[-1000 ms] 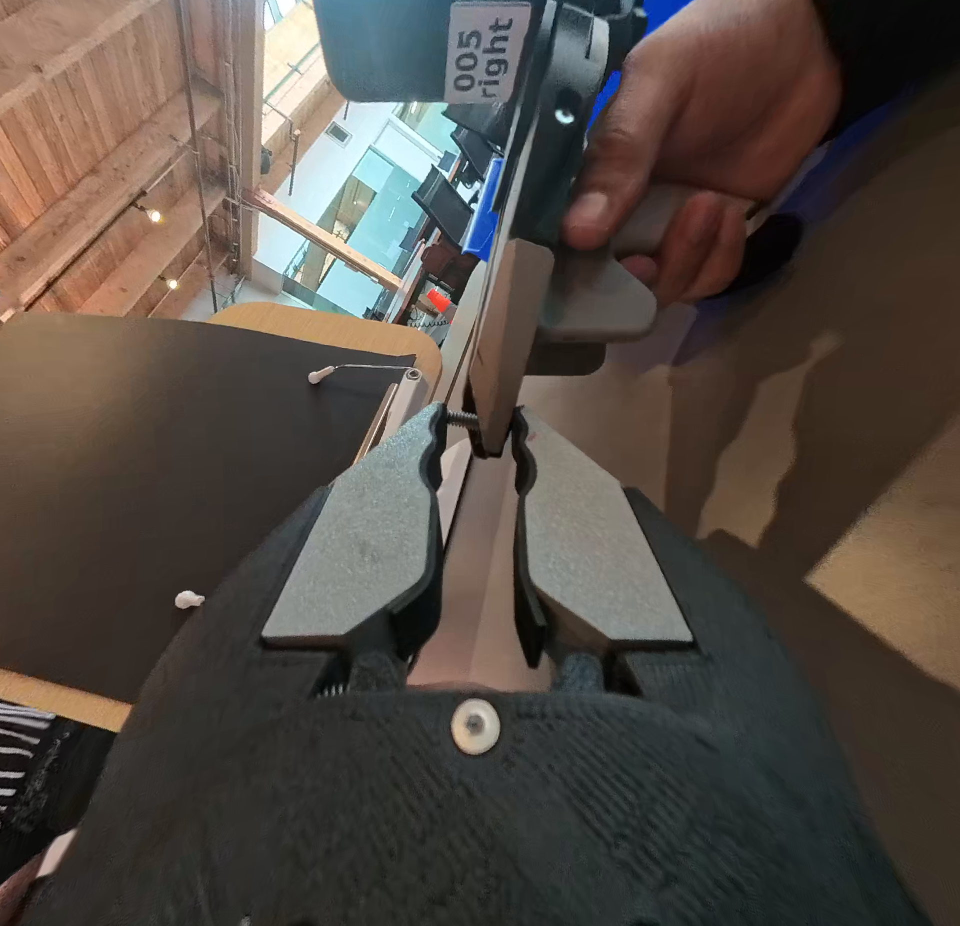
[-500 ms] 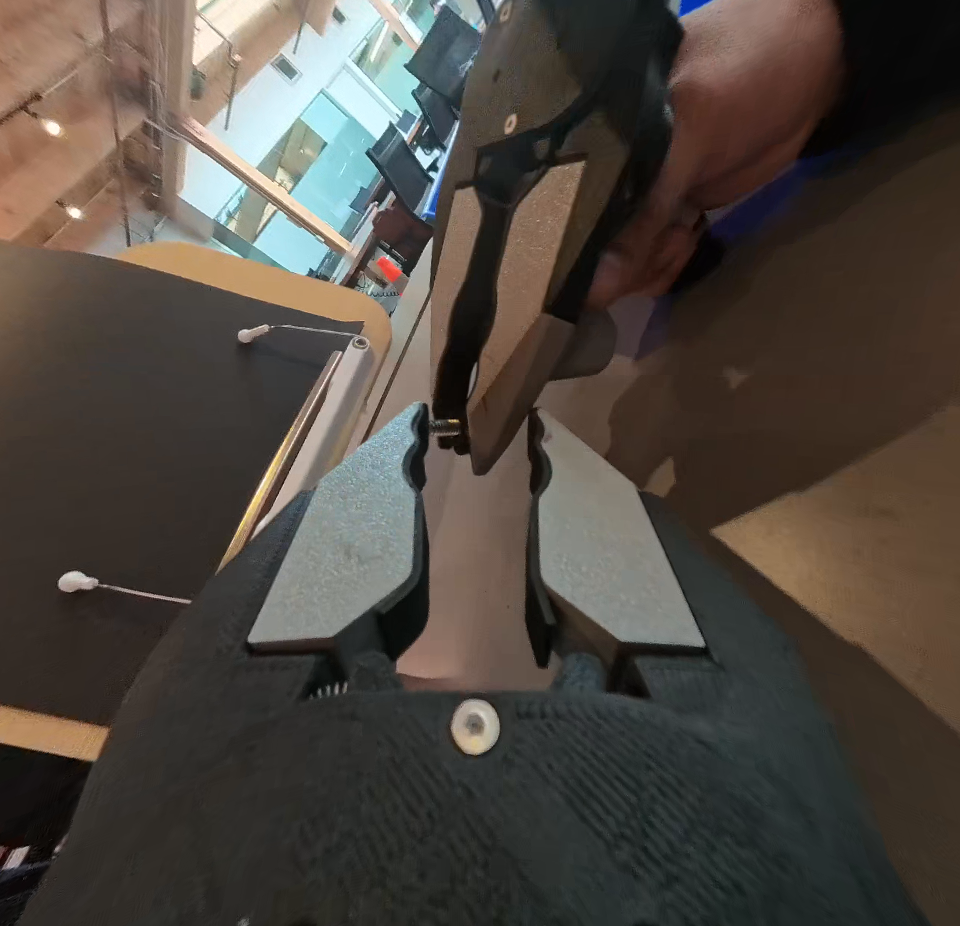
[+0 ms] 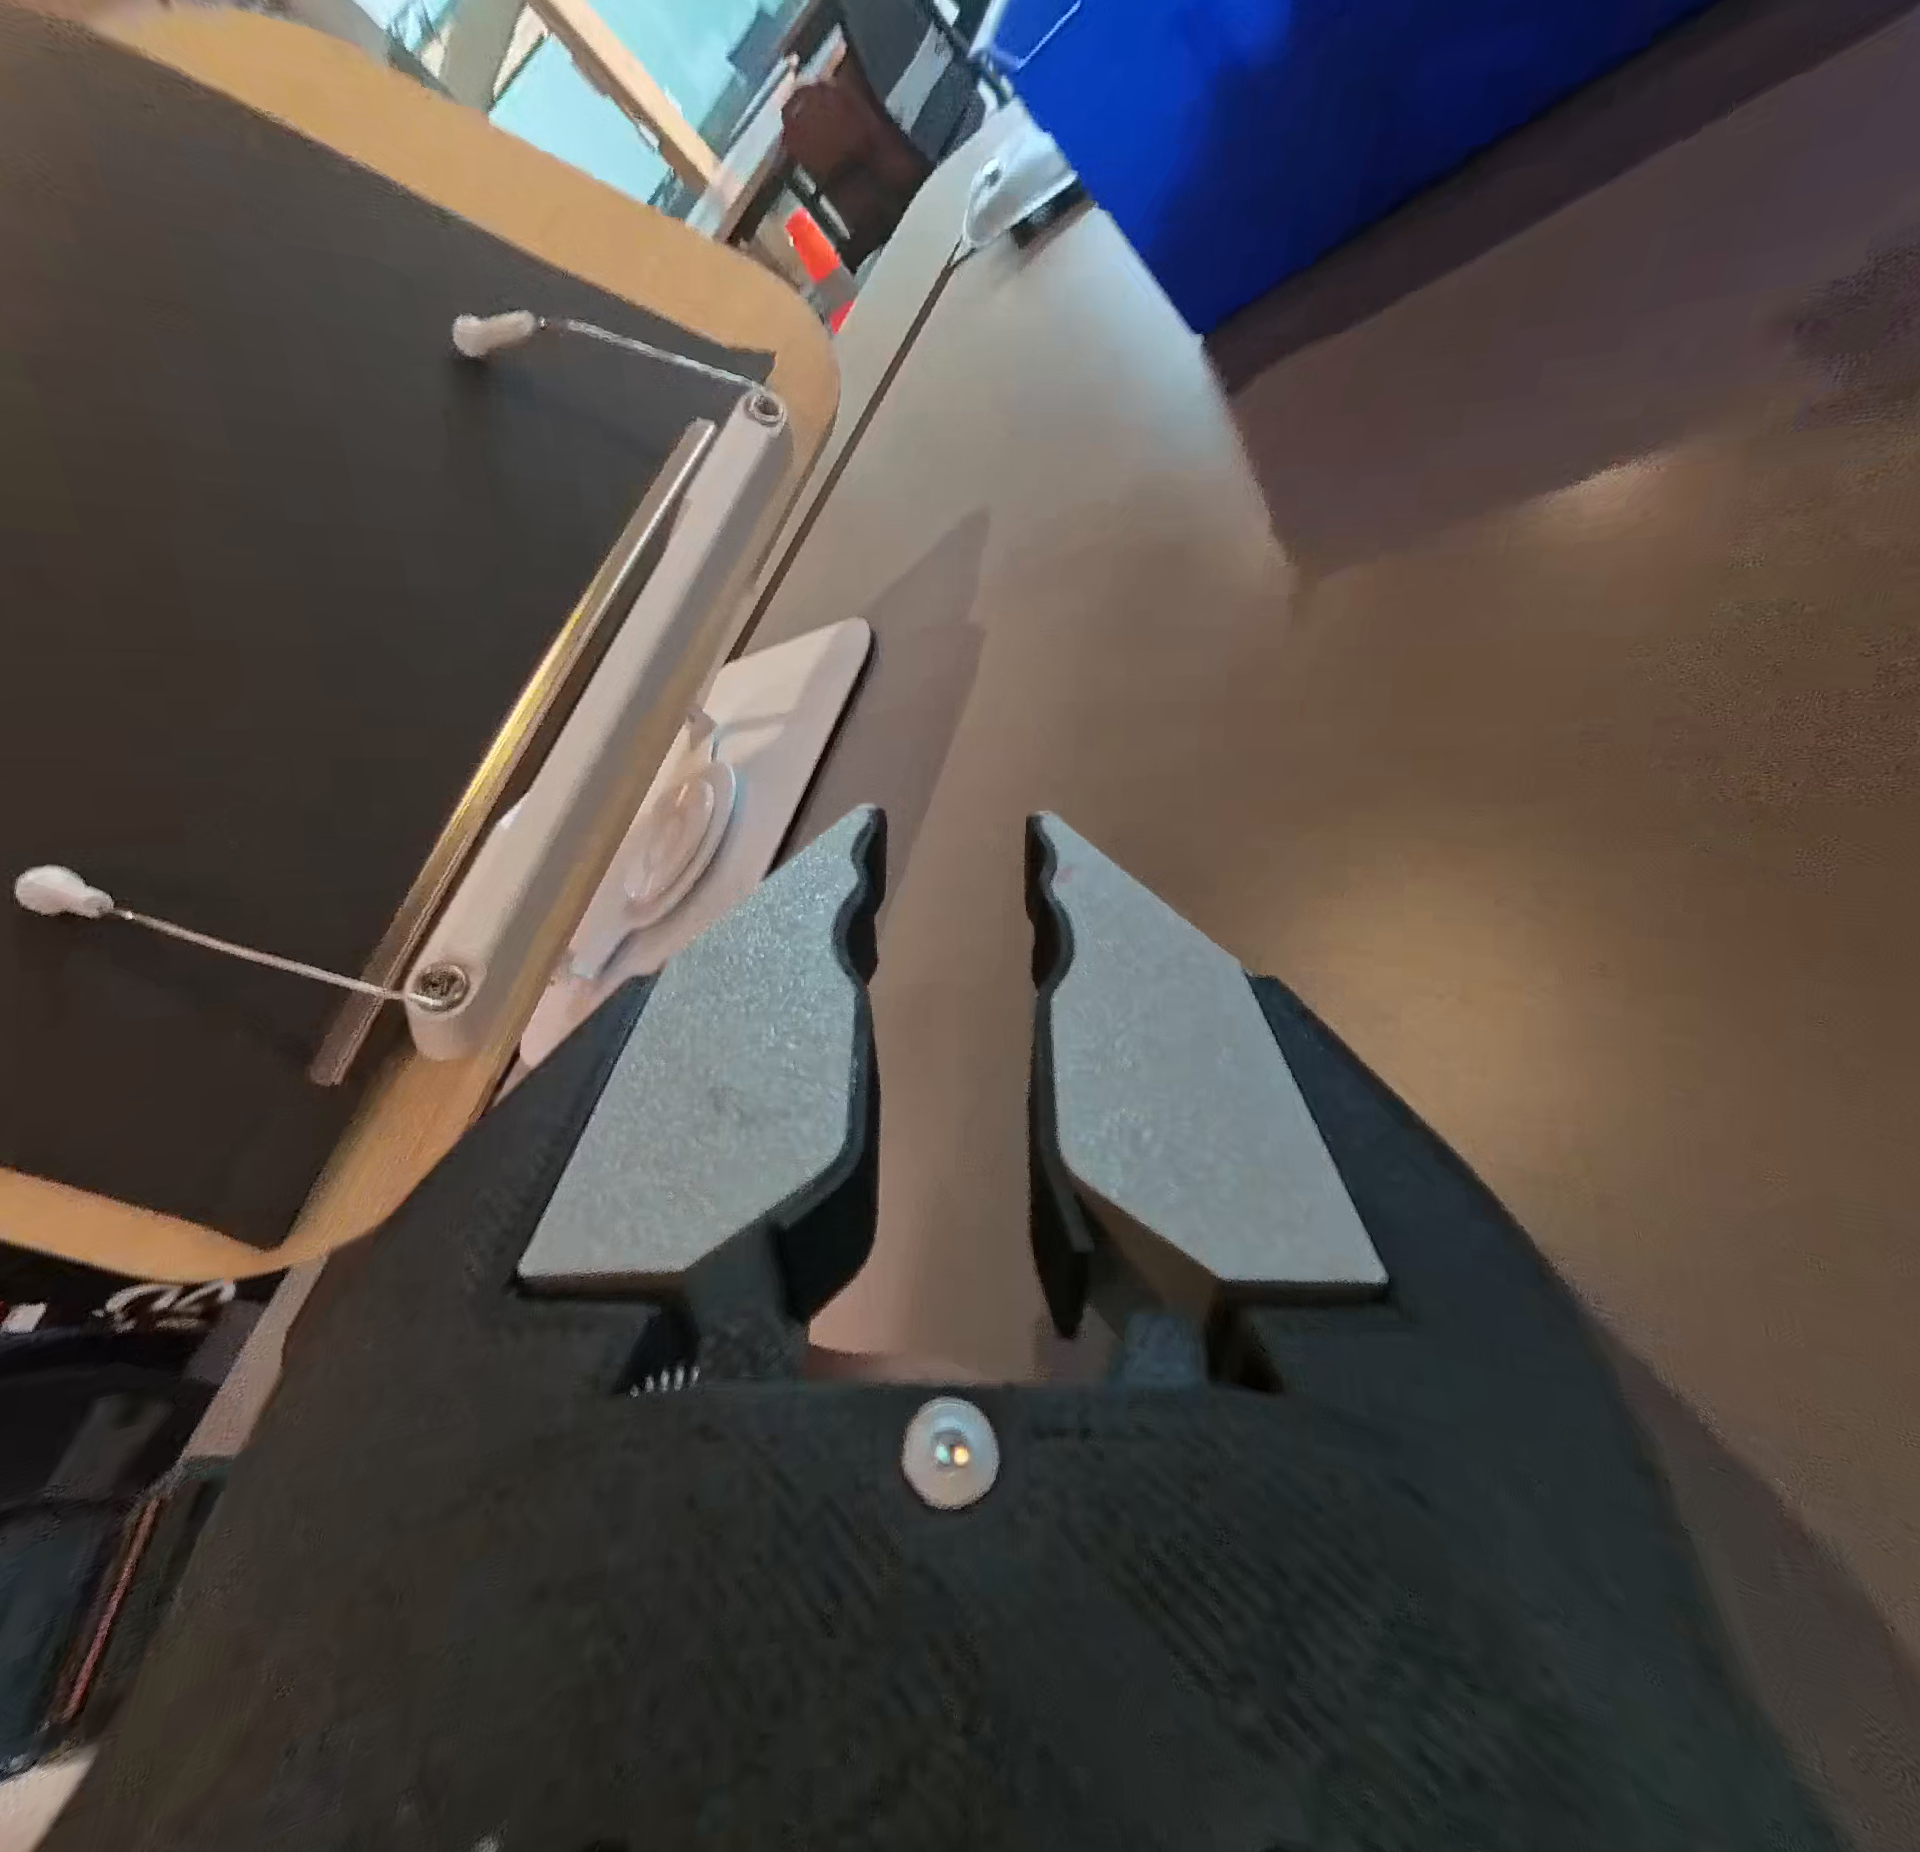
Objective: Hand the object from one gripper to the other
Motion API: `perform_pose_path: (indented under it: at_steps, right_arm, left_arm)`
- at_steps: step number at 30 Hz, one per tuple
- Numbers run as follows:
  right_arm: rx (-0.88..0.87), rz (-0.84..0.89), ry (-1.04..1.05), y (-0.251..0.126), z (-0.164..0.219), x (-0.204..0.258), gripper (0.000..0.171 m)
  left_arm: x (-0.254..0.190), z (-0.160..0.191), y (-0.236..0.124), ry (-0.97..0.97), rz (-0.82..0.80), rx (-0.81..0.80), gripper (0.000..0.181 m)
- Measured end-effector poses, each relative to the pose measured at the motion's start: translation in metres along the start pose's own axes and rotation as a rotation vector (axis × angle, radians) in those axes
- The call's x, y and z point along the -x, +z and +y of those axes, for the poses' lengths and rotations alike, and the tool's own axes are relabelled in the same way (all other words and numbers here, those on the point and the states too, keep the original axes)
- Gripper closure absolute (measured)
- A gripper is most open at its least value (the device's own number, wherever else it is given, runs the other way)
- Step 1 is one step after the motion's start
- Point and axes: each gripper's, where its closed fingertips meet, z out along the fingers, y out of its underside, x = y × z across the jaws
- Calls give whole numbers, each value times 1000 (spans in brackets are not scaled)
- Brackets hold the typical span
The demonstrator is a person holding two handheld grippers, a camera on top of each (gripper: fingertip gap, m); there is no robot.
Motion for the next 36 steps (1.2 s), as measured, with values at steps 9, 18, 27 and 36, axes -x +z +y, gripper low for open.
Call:
perform_pose_path:
  at_steps: [9,18,27,36]
  right_arm:
    - [529,153,-45,3,92,-88,120]
    - [339,-405,-195,58,43,162,117]
    - [154,-296,-127,136,69,186,124]
    - [188,-523,-173,134,78,211,134]
  left_arm:
    - [16,14,1,-66,-43,58,160]
    - [35,33,-3,-158,-103,135,163]
    - [53,43,-7,-280,-131,142,163]
    - [50,51,-4,-256,-121,190,161]
